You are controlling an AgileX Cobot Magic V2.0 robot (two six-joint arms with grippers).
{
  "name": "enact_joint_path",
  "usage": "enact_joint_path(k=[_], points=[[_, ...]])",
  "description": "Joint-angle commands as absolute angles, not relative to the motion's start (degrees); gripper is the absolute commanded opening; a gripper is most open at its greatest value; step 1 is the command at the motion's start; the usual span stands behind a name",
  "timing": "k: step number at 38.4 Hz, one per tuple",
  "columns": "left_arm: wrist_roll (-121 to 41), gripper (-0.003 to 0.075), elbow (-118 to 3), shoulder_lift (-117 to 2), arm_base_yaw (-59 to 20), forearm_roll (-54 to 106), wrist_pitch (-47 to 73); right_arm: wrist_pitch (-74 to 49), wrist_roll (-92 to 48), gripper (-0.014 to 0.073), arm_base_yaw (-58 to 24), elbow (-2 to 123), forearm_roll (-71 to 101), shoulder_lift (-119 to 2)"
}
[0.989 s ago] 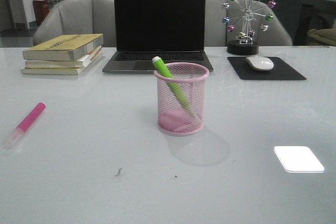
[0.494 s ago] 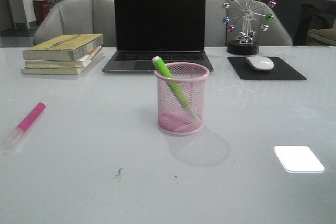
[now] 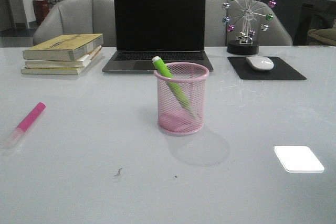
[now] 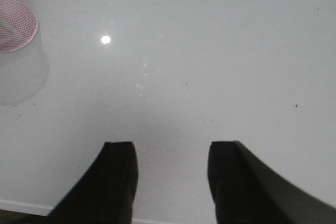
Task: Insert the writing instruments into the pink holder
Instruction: 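Withdraw the right gripper away from the holder, then lower the left gripper onto the pink marker and close on it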
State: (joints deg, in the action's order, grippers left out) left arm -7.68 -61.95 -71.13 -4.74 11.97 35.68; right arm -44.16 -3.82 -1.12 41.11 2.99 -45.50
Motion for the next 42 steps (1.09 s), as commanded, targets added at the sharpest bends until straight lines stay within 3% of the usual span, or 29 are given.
enact_joint_path(k=[1,15,31,42], points=[[-7.32,0.0480,-68.84,-75.18,-5.15,13.19,36.53,-41.31,-3.96,0.0429,-0.65,42.73,2.61,-44.98],[-7.32,0.0480,-82.24,-93.43,-5.15,13.77,42.94,-41.56,-4.01,0.0429,-0.65,42.73,2.61,-44.98],[-7.32,0.0479,-83.61,-104.87,-5.15,16.21,44.45,-41.56,-4.01,0.0429,-0.65,42.73,2.61,-44.98],[-7.32,0.0435,-83.61,-108.48,-5.15,16.21,44.86,-41.75,-4.01,0.0429,-0.65,42.73,2.46,-44.98]])
